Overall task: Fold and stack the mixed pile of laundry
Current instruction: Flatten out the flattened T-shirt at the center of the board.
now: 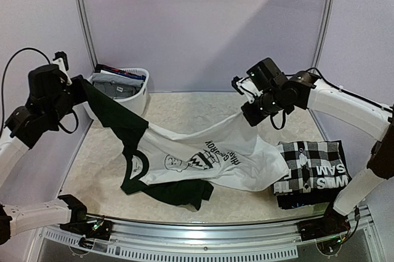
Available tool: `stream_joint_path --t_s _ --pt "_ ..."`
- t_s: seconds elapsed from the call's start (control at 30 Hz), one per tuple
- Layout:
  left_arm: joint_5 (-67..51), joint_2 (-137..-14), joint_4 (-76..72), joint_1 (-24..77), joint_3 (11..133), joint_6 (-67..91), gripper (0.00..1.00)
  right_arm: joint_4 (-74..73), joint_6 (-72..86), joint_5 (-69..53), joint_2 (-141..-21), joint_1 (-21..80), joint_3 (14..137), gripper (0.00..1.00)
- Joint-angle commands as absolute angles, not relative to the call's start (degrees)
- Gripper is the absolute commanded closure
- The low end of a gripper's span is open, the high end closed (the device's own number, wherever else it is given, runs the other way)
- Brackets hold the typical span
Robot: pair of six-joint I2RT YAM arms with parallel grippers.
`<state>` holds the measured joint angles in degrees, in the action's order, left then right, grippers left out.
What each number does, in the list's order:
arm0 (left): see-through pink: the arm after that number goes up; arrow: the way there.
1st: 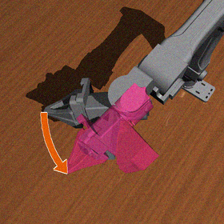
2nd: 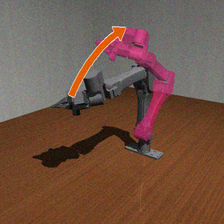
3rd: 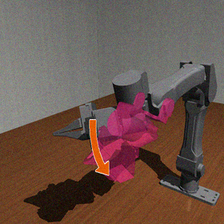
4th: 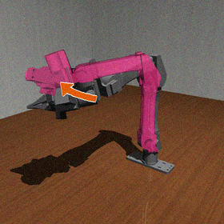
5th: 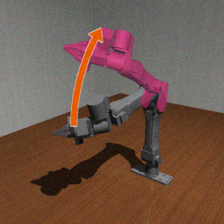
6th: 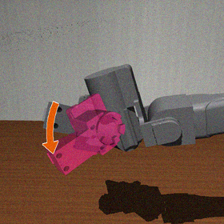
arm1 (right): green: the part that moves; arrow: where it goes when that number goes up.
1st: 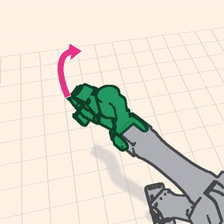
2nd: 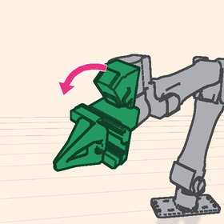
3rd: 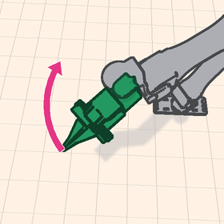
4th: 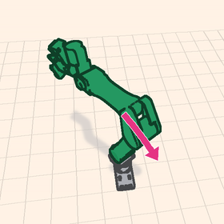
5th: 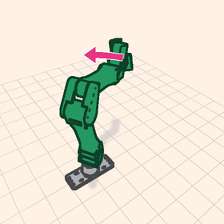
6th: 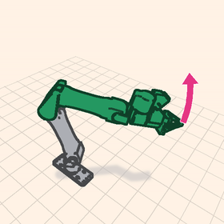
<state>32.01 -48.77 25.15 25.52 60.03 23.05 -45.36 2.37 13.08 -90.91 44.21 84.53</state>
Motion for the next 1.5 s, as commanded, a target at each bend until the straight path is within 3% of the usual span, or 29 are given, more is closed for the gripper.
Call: stream_joint_path --t_s 0.0,0.43,0.83,0.97,1.07,1.27,1.47 --pt "36.4 -45.1 31.3 25.6 66.5 20.8 1.00 -50.2 1.0 15.2 -88.9 50.2 91.7 1.00" --pt "33.4 -41.7 35.4 25.6 85.4 19.7 1.00 -58.0 2.9 27.5 -84.6 64.5 111.7 1.00" --pt "27.6 -51.9 39.4 25.6 108.9 16.5 1.00 -59.9 5.1 31.3 -74.9 65.9 115.7 1.00" --pt "27.0 -61.4 40.8 25.6 117.3 15.3 1.00 -55.8 5.1 42.9 -74.5 65.6 114.1 1.00" --pt "26.4 -70.6 42.2 25.6 122.8 14.1 1.00 -55.5 8.3 44.0 -76.5 57.4 111.9 1.00" --pt "22.5 -88.2 39.7 24.2 123.4 14.8 1.00 -50.6 13.5 24.8 -82.5 34.9 102.7 1.00" --pt "14.4 -111.2 37.8 21.4 131.5 18.4 1.00 -43.0 11.8 12.1 -99.3 21.2 103.4 1.00"
